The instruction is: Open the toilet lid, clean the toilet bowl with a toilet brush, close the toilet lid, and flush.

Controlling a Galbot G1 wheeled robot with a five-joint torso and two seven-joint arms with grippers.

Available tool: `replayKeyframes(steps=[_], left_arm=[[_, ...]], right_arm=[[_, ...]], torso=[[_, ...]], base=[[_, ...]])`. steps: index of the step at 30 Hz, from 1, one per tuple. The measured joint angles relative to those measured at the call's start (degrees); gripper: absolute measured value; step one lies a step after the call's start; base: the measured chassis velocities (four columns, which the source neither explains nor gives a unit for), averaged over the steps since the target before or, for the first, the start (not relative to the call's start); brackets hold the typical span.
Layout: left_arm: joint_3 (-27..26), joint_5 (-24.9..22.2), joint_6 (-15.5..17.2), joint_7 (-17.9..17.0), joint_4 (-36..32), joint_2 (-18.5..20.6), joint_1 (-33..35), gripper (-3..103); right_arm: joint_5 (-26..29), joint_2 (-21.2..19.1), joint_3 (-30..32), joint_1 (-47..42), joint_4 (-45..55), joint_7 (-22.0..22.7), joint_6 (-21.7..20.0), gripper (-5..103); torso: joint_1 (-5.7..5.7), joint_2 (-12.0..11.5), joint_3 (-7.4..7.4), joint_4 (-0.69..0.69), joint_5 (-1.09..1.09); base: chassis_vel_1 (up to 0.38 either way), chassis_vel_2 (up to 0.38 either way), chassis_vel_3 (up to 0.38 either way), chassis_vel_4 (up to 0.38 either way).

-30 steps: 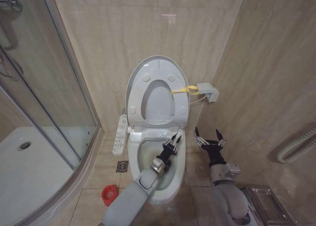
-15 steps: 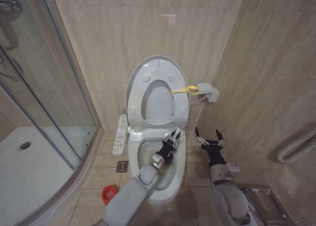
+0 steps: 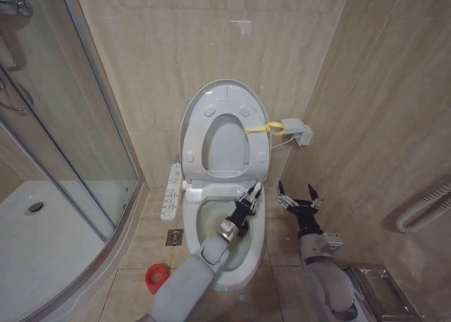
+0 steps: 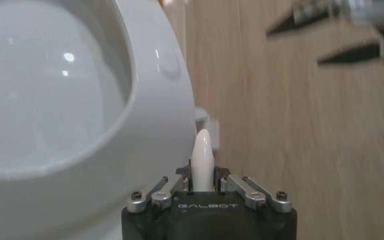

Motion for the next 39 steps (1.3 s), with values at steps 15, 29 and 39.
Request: replayKeyframes(steps=[15, 29, 39], left_arm=[[0.6, 1.1, -0.8, 0.7, 1.6, -1.1, -1.2, 21], [1.2, 2.2, 0.3, 0.7, -7.2, 3.5, 3.2, 21], [-2.6, 5.0, 1.3, -1.1, -17.3, 9.6, 13.8, 21]], right_arm=[[0.0, 0.0, 0.0, 0.0, 0.0, 0.0, 0.0, 100], [0.0, 0.0, 0.0, 0.0, 0.0, 0.0, 0.0, 100], [0.0, 0.0, 0.0, 0.0, 0.0, 0.0, 0.0, 100]], torso=[[0.0, 0.0, 0.0, 0.01, -0.01], [0.0, 0.0, 0.0, 0.0, -0.01], [0.0, 0.0, -0.01, 0.01, 0.0]], base=[[0.0, 0.0, 0.0, 0.0], [0.0, 0.0, 0.0, 0.0], [0.0, 0.0, 0.0, 0.0]])
